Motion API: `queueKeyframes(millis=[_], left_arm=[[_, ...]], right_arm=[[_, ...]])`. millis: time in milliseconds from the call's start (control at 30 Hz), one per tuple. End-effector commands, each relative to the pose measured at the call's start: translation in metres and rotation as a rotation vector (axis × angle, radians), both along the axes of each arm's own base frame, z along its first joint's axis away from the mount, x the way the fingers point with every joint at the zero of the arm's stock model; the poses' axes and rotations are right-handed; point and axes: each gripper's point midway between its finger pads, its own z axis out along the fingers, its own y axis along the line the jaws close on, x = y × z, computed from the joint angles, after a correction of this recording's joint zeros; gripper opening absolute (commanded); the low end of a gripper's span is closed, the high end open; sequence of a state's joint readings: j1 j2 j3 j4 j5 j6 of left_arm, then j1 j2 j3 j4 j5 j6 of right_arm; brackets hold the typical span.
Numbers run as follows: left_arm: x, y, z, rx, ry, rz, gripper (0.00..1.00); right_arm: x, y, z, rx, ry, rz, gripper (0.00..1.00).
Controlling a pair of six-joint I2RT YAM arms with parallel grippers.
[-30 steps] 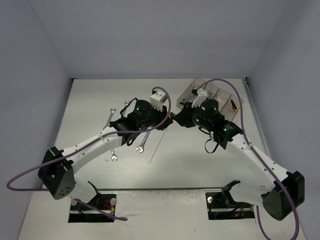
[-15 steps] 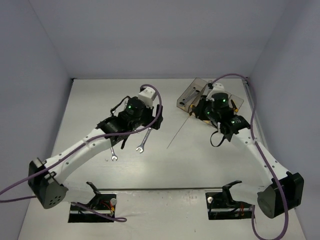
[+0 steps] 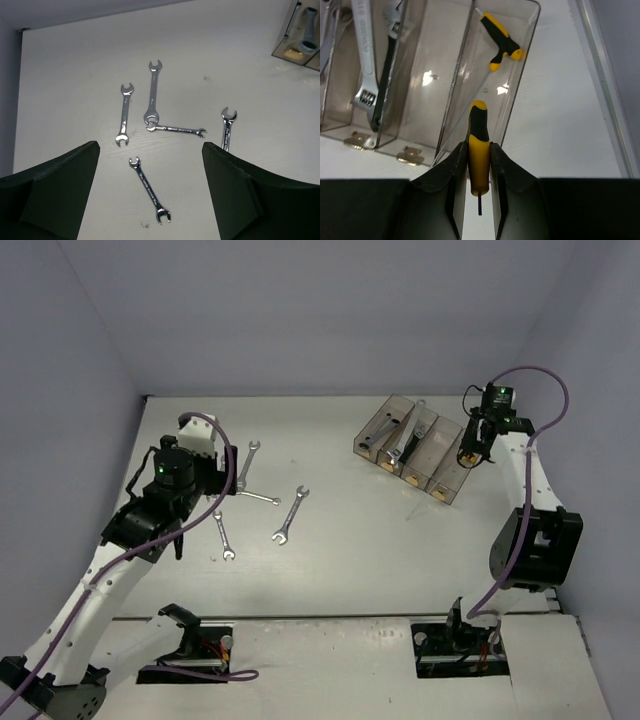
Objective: Sort the tools into containers
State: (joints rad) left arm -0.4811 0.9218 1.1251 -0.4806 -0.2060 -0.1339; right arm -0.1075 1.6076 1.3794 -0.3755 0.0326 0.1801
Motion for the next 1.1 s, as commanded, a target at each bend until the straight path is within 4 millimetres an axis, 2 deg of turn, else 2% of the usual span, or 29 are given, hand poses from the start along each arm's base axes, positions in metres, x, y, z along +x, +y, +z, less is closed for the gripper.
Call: queueKeyframes(millis=[0,67,200,300,367,533,733,833,1067], left_arm=[[0.006,-0.01,-0.027,0.002,0.028,-0.047,0.81],[0.007,-0.011,-0.036,0.006,0.07,-0.054,0.81],[0.007,-0.011,-0.036,0.01,0.067,-0.055,0.81],[0.006,-0.007,-0.033,0.015,0.05,-0.045,0.81],[0.005,-0.005,-0.032,0.018,0.045,-0.036,0.81],[0.006,-0.004,-0.033,0.025,0.046,-0.035,0.81],[0.008,-0.006,-0.036,0.03,0.058,-0.042,0.81],[0.008,-0.006,-0.036,0.034,0.057,-0.041,0.81],[0.008,-0.005,-0.039,0.039,0.063,-0.039,0.81]], right_arm=[[0.022,-0.031,0.035,-0.054,-0.068,-0.072,0.0],[0.036,-0.047,0.044,-0.087,-0.088,-0.122,0.0],[0.056,-0.063,0.021,-0.085,-0.035,-0.152,0.0],[0.068,-0.068,-0.007,-0.079,0.016,-0.164,0.0],[0.073,-0.071,-0.015,-0.085,0.031,-0.178,0.0],[0.081,-0.08,-0.044,-0.106,0.081,-0.227,0.09],[0.086,-0.084,-0.049,-0.141,0.09,-0.248,0.14],[0.09,-0.079,-0.052,-0.133,0.09,-0.24,0.18],[0.098,-0.062,-0.056,-0.152,0.096,-0.202,0.38]])
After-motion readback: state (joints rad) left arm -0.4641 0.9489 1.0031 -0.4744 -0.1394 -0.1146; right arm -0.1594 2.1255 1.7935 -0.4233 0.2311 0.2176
